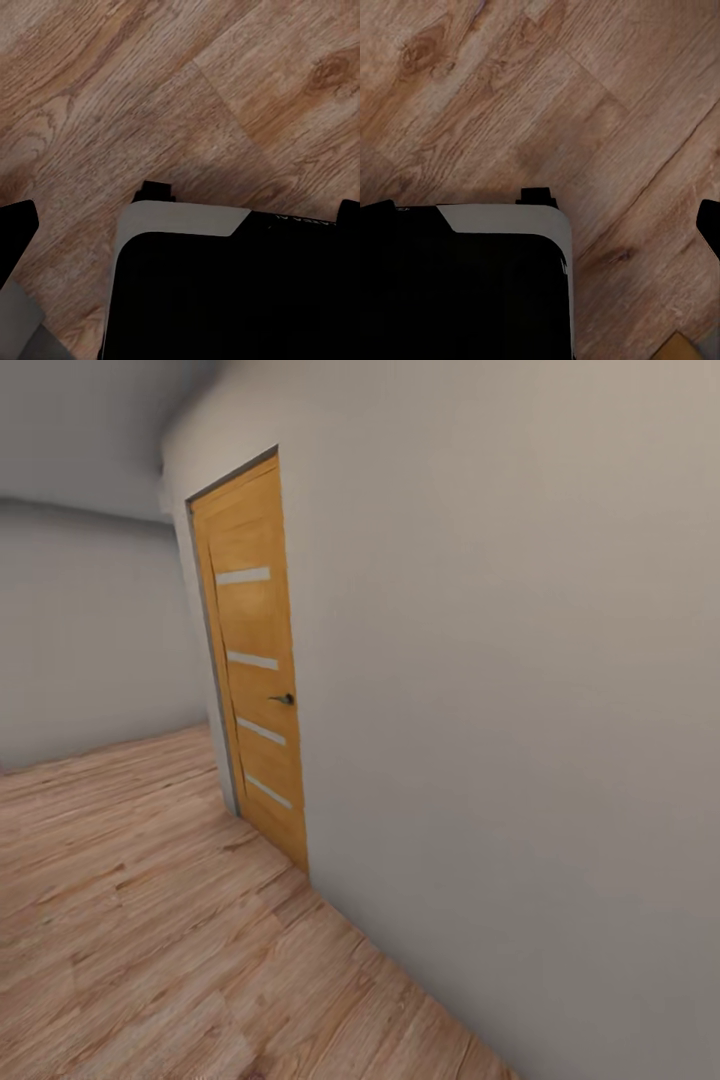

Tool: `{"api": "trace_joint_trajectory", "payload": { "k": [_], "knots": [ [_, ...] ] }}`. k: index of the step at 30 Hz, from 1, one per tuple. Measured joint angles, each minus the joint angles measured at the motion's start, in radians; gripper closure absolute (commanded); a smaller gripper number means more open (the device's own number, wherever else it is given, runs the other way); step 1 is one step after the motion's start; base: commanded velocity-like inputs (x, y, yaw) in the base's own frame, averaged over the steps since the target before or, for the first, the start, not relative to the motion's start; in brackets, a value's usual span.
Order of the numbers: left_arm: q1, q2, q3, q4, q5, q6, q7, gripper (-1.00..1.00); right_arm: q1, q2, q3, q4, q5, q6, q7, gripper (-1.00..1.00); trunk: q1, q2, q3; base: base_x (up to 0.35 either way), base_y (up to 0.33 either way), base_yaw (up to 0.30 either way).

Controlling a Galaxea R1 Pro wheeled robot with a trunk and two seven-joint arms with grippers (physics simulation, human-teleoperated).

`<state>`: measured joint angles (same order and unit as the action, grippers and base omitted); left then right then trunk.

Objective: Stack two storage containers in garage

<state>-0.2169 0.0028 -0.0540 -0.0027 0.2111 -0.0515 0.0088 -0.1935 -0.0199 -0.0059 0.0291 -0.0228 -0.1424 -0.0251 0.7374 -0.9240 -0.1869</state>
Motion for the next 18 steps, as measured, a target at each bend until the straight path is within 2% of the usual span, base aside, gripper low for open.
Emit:
{"api": "trace_joint_trajectory", "payload": {
  "k": [18],
  "knots": [
    [0.0,0.0,0.0,0.0,0.0,0.0,0.0,-1.0,0.0,-0.002,0.0,0.0,0.003,0.0,0.0,-1.0,0.0,0.0,0.0,0.001,0.0,0.269]
  ]
}}
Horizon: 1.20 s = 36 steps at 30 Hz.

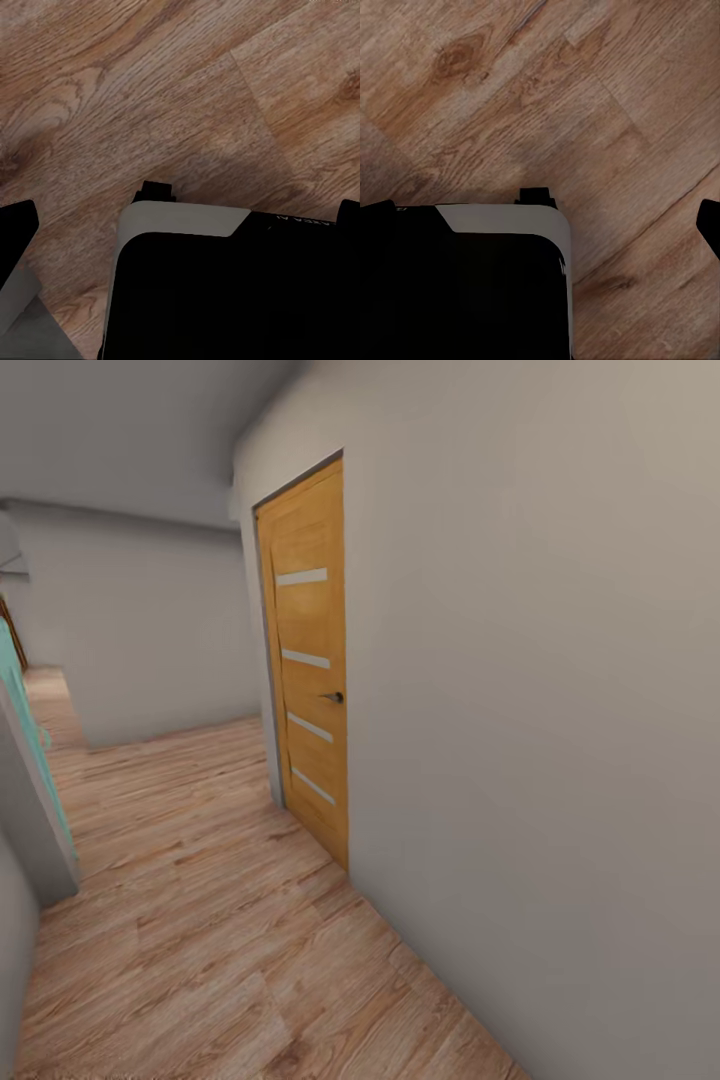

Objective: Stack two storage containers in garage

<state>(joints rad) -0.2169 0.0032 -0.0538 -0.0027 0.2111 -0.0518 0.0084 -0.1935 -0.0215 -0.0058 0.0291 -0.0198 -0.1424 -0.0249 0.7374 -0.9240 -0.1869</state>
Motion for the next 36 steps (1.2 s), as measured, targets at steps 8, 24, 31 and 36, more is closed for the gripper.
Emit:
{"api": "trace_joint_trajectory", "payload": {
  "k": [8,24,31,36],
  "knots": [
    [0.0,0.0,0.0,0.0,0.0,0.0,0.0,-1.0,0.0,0.0,0.0,0.0,0.0,0.0,0.0,-1.0,0.0,0.0,0.0,0.0,0.0,0.269],
    [0.0,-0.001,0.0,0.0,0.0,0.0,0.0,-1.0,0.0,0.0,0.001,0.0,0.0,0.0,0.0,-1.0,0.0,0.0,0.0,0.0,0.0,0.269],
    [0.0,0.0,0.0,0.0,0.0,0.0,0.0,-1.0,0.0,-0.001,0.001,0.0,0.0,0.0,0.0,-1.0,0.0,0.0,0.0,0.036,0.0,0.269],
    [0.0,0.0,0.0,0.0,0.0,0.0,0.0,-1.0,0.0,-0.001,0.001,0.0,0.0,0.0,0.0,-1.0,0.0,0.0,0.0,0.173,0.0,0.269]
  ]
}}
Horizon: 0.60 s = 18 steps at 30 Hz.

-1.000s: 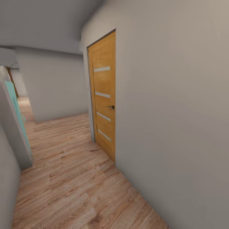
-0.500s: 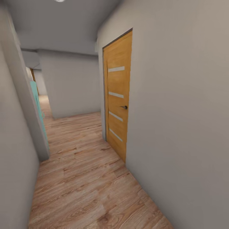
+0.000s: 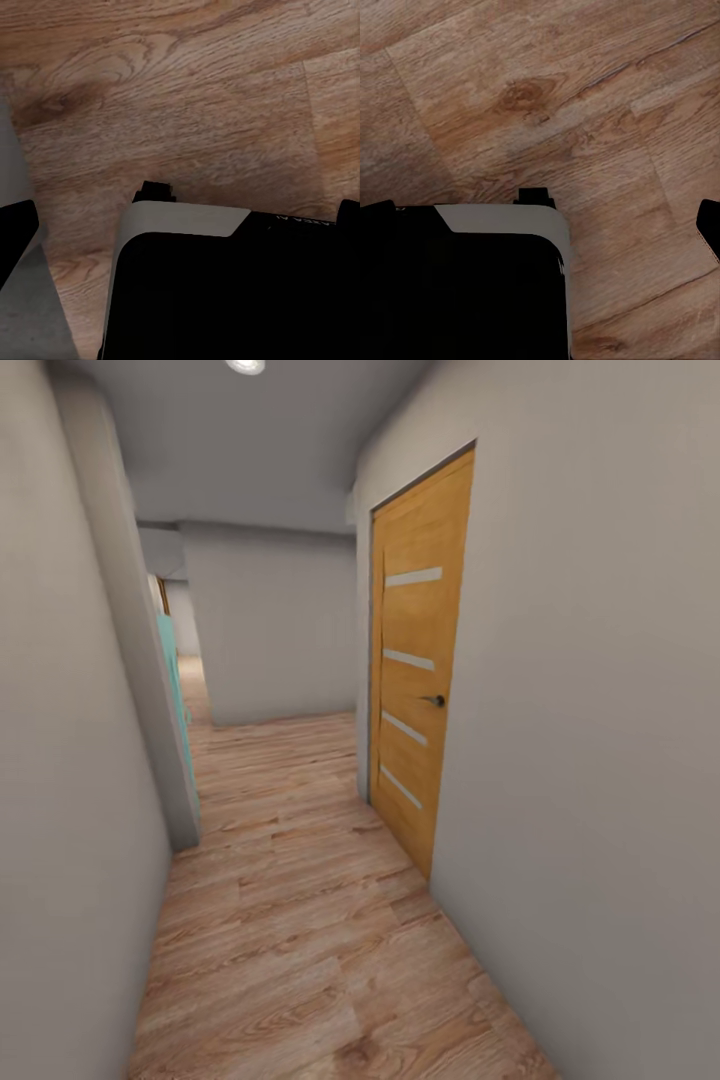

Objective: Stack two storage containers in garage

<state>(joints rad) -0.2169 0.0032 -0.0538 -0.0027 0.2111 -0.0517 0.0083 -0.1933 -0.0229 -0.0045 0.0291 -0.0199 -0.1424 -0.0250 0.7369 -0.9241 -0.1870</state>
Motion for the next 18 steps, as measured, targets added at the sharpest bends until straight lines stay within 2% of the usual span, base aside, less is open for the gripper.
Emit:
{"api": "trace_joint_trajectory", "payload": {
  "k": [5,18],
  "knots": [
    [0.0,0.0,0.0,0.0,0.0,0.001,0.0,-1.0,0.0,-0.002,-0.001,0.0,-0.002,0.0,0.001,-1.0,0.0,0.0,0.0,0.292,0.0,0.187],
    [0.0,-0.002,0.0,0.0,0.0,0.001,0.0,-1.0,0.0,-0.01,0.005,0.0,0.005,0.001,0.002,-1.0,0.0,0.0,0.0,0.318,0.0,0.015]
  ]
}}
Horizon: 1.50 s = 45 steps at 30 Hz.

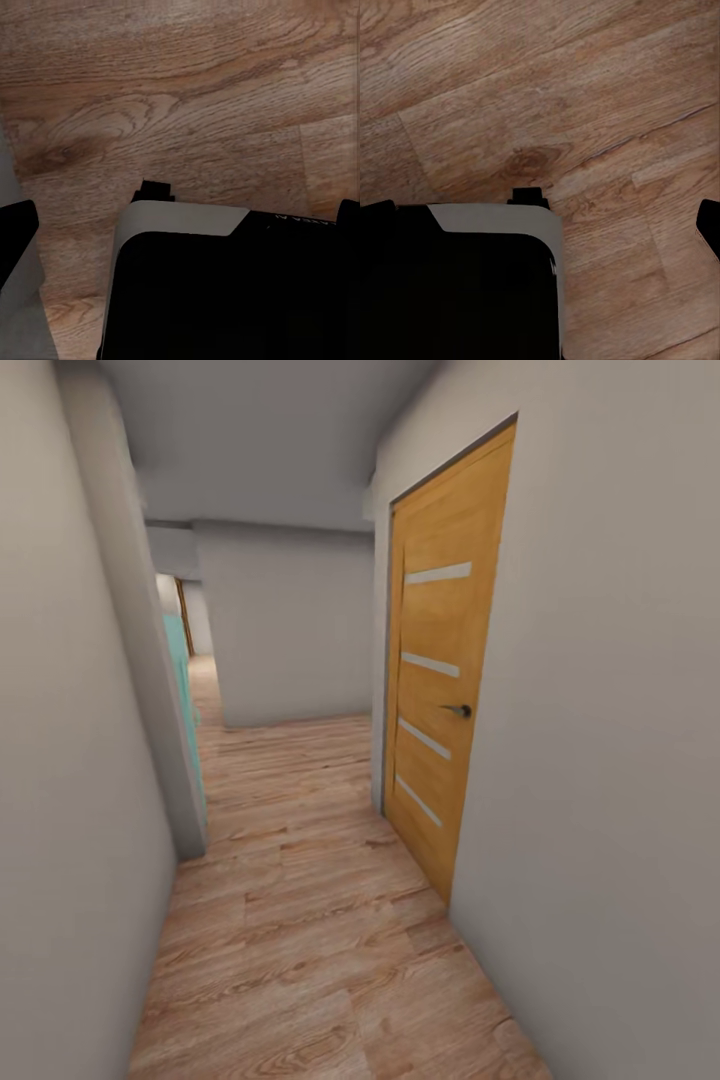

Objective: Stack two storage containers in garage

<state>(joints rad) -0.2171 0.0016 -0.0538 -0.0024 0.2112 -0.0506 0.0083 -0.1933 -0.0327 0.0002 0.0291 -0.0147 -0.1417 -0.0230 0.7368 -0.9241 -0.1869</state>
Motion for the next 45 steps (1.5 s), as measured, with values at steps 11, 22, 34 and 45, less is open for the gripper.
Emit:
{"api": "trace_joint_trajectory", "payload": {
  "k": [11,22,34,45],
  "knots": [
    [0.0,0.0,0.0,0.0,0.0,0.0,0.0,-1.0,0.0,0.0,0.002,0.0,0.002,0.003,0.0,-1.0,0.0,0.0,0.0,0.32,0.0,0.0],
    [0.0,0.0,0.0,0.0,0.0,0.0,0.0,-1.0,0.0,0.002,-0.001,0.0,0.0,0.002,0.0,-1.0,0.0,0.0,0.0,0.32,0.0,0.06],
    [0.0,0.0,0.0,0.0,0.0,0.0,0.0,-1.0,0.0,0.0,0.001,0.0,0.001,0.004,0.0,-1.0,0.0,0.0,0.0,0.32,0.0,0.254],
    [0.0,0.0,0.0,0.0,0.0,0.0,0.001,-1.0,0.0,0.0,0.001,0.0,0.001,0.003,0.0,-1.0,0.0,0.0,0.0,0.32,0.0,0.181]
  ]
}}
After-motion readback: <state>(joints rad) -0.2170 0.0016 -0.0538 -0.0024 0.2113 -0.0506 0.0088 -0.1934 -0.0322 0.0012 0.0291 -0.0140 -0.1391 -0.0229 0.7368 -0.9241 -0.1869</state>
